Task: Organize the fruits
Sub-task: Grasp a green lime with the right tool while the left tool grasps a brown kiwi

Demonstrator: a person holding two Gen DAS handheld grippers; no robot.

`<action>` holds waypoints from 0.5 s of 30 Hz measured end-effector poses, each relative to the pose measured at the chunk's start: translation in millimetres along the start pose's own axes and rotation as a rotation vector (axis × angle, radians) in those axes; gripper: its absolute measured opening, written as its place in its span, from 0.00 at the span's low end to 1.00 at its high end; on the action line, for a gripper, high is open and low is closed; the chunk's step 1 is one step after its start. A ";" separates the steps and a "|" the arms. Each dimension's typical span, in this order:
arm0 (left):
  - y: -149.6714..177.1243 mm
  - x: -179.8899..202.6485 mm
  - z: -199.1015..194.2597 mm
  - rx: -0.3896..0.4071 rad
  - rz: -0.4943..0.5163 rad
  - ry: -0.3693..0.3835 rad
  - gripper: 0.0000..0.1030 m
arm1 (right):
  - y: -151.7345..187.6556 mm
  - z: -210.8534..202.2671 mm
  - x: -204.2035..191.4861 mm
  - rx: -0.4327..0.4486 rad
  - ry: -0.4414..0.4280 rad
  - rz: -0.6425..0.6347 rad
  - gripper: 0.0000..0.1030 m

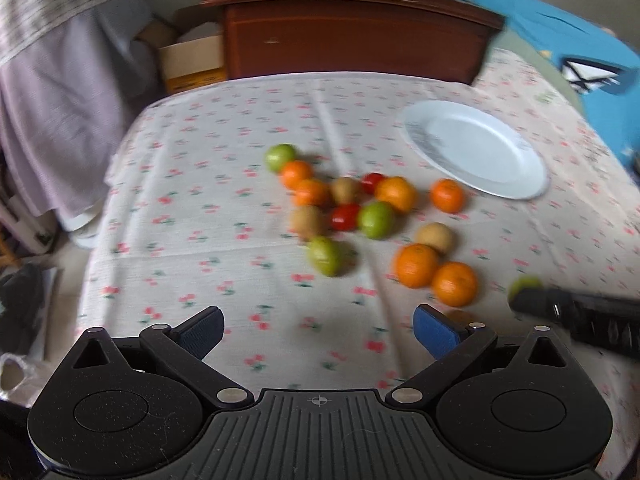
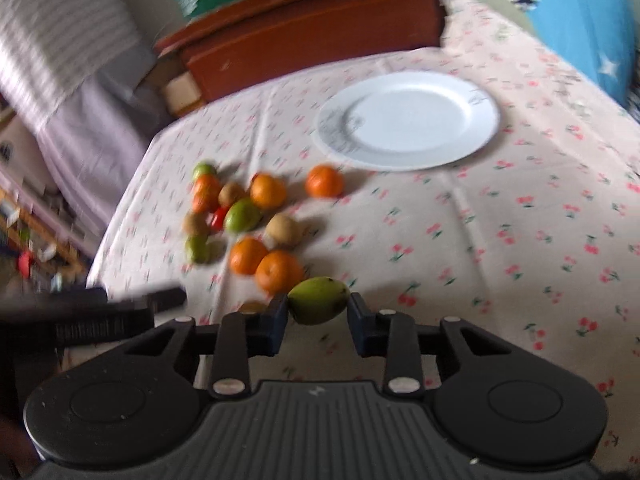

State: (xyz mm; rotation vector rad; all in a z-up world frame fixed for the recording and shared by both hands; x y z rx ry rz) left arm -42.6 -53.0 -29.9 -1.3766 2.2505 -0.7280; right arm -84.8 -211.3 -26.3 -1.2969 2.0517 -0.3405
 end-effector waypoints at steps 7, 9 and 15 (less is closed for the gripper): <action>1.0 40.1 2.6 0.048 0.115 0.092 0.90 | -16.8 -9.5 20.7 0.060 0.068 0.081 0.32; 1.0 48.1 3.8 0.062 0.142 0.102 0.84 | -17.9 -9.9 26.5 0.059 0.077 0.109 0.32; 3.7 62.3 12.0 0.066 0.179 0.151 0.51 | -16.9 -10.5 33.9 0.051 0.089 0.139 0.32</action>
Point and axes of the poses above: each gripper's, at about its wrist camera, not at the fingertips, and z roughly the way its jaws point, x to its right, y to its underside, the point moved 9 cm from there along z, roughly the way its jaws point, and after that the axes turned 10 degrees about z, right-handed, at the moved point
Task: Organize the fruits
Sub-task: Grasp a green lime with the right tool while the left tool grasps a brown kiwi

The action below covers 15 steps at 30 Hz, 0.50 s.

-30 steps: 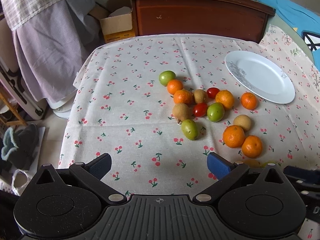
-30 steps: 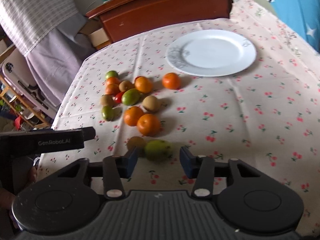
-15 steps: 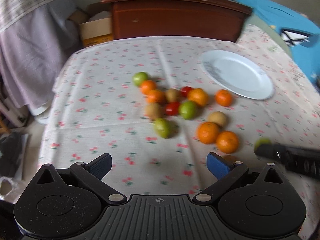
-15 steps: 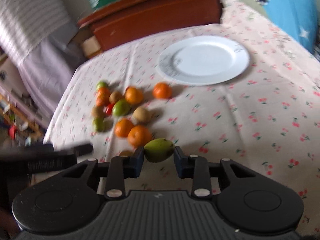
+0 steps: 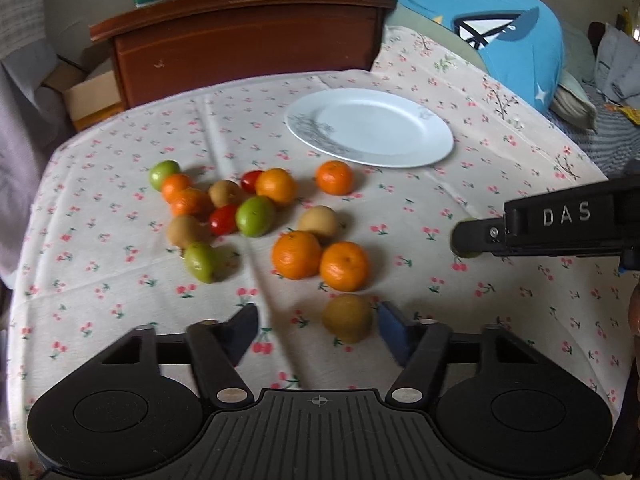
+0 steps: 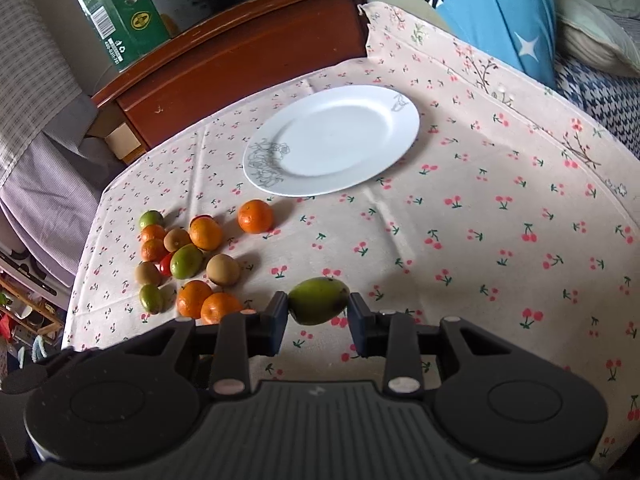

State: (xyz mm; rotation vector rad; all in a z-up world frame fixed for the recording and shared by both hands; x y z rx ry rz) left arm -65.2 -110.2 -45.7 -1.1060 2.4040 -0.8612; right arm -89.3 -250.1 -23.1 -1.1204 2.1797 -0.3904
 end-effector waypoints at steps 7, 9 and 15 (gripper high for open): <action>0.9 8.1 6.1 0.009 0.006 0.055 0.32 | 1.5 1.7 0.1 -0.012 0.007 0.005 0.32; 0.9 10.2 6.6 0.011 0.015 0.061 0.26 | 1.8 2.2 0.5 -0.014 0.008 0.005 0.32; 0.5 8.4 6.9 0.020 -0.007 0.076 0.24 | 3.7 5.3 2.2 -0.030 0.009 0.019 0.32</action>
Point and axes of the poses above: each gripper's, at about its wrist camera, not at the fingertips, and z roughly the way its jaws point, x to its right, y to its underside, the point moved 9 cm from there along z, roughly the way its jaws point, and after that the axes turned 10 degrees about z, right-handed, at the moved point
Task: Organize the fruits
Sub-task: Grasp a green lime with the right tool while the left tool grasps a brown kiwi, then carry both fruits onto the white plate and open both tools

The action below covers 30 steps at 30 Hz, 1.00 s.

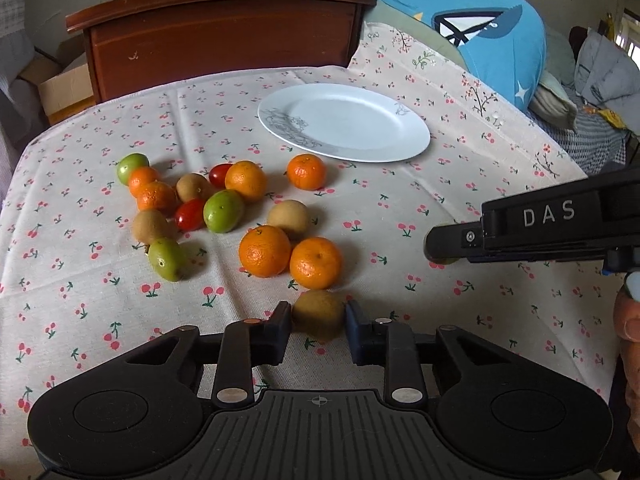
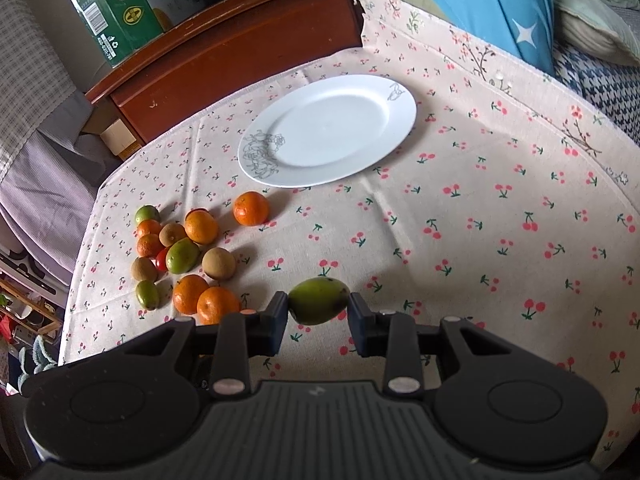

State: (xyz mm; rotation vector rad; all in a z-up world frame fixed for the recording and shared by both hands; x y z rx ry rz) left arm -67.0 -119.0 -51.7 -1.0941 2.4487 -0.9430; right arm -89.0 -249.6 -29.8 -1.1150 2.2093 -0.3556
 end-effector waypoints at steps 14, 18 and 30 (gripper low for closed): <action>-28.0 -21.4 -17.7 0.069 -0.087 -0.026 0.24 | -6.9 -0.3 -9.9 -0.007 -0.051 0.008 0.32; -47.8 -29.3 -18.2 0.096 -0.120 -0.003 0.24 | -21.7 -2.1 -17.5 0.012 -0.080 0.001 0.32; -100.3 -36.2 12.9 0.103 -0.090 0.037 0.24 | -68.7 18.7 -30.6 0.000 -0.128 0.010 0.32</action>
Point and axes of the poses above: each gripper's, at about its wrist camera, not at the fingertips, and z roughly the way its jaws point, x to its right, y to its underside, the point moved 9 cm from there along z, roughly the way its jaws point, and after that the axes turned 10 degrees about z, right-handed, at the moved point
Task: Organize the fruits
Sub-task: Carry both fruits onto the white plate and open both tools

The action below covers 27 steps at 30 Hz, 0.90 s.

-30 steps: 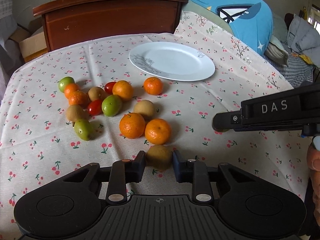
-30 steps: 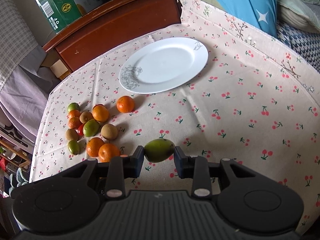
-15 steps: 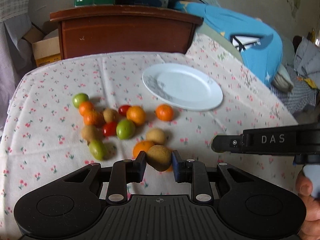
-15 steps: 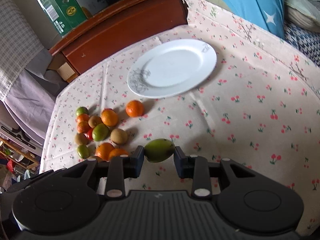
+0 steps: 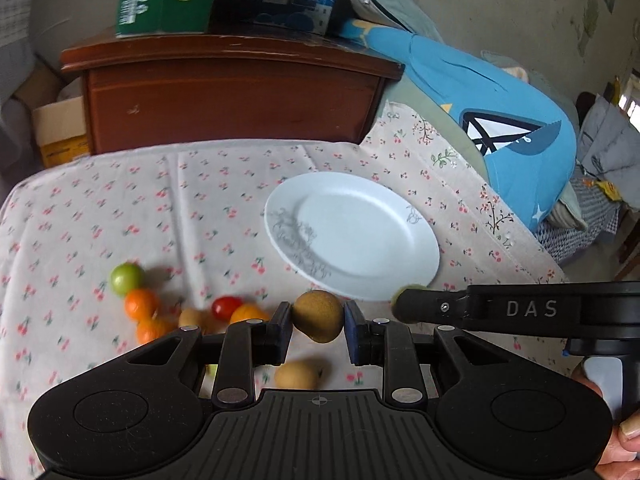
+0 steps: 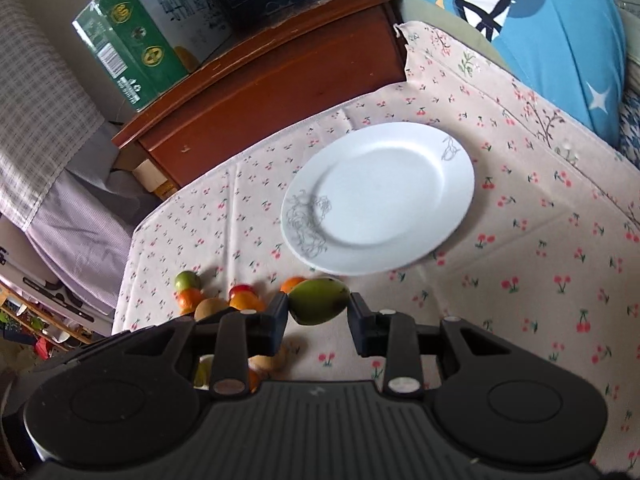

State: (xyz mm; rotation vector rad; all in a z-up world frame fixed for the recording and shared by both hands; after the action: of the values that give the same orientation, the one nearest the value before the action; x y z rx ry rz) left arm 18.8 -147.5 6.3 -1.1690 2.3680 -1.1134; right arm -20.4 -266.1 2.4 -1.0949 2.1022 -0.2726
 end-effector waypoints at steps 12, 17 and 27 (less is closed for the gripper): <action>-23.8 -5.8 51.9 -0.035 0.036 0.025 0.24 | -28.8 30.9 20.9 -0.009 0.068 0.055 0.32; -25.8 -10.2 70.0 -0.053 0.032 0.029 0.24 | -36.1 42.2 25.4 -0.007 0.086 0.073 0.32; -25.0 -13.0 93.7 -0.078 0.023 0.028 0.25 | -42.5 63.2 33.3 -0.015 0.116 0.092 0.33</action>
State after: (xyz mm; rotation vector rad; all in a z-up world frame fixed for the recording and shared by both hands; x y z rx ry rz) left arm 91.2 -195.5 -38.7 -1.1555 2.4600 -1.0452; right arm 37.8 -309.1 -38.5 -1.0089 2.2541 -0.2819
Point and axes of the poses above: each gripper's, at about its wrist camera, not at the fingertips, and z roughly the way its jaws point, x to its right, y to its underside, the point moved 9 cm from there along z, roughly the way its jaws point, and after that the axes turned 10 degrees about z, right-handed, at the moved point
